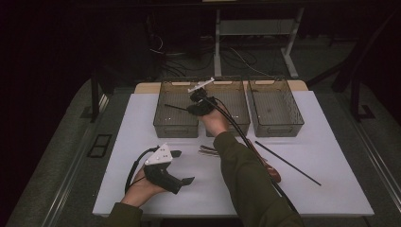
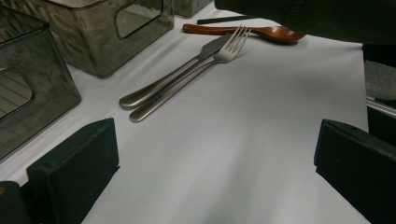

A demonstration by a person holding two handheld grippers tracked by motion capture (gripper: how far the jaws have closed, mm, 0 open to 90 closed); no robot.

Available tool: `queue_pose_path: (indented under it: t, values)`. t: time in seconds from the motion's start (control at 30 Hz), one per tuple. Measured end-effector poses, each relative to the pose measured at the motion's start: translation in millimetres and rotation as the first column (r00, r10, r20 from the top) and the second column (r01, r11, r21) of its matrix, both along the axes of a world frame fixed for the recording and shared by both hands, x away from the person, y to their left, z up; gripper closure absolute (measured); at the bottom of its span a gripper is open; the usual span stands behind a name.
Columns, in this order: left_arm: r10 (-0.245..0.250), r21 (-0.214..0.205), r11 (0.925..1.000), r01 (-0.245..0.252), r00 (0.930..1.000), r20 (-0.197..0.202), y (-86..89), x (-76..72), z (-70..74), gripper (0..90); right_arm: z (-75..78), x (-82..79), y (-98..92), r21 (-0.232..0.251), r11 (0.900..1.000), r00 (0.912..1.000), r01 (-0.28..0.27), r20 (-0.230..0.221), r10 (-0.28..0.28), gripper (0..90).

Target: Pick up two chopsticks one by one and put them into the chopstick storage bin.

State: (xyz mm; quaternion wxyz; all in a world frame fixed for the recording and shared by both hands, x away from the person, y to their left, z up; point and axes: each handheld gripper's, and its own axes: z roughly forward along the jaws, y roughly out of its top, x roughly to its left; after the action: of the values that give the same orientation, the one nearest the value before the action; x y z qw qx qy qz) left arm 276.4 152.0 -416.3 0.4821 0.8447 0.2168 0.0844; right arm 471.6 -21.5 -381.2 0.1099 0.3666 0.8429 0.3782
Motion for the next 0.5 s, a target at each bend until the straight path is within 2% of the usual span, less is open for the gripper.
queue_pose_path:
  t: [0.13,0.37,0.5]
  values:
    - [0.0,-0.002,1.0,0.0,1.0,-0.001,0.4,0.0,0.1,0.0,-1.1,1.2,2.4,0.011,0.9999,1.0,0.0,0.002,0.0,85.4]
    - [0.0,-0.002,1.0,0.0,1.0,-0.002,0.5,0.0,-0.1,0.0,4.9,0.8,-6.5,0.05,0.9987,0.9997,-0.011,-0.022,0.012,66.0]
    - [-0.001,0.001,1.0,0.001,1.0,0.002,0.7,0.6,-0.2,0.0,10.8,-4.8,-13.1,0.075,0.9957,0.9979,-0.055,-0.03,0.058,56.3]
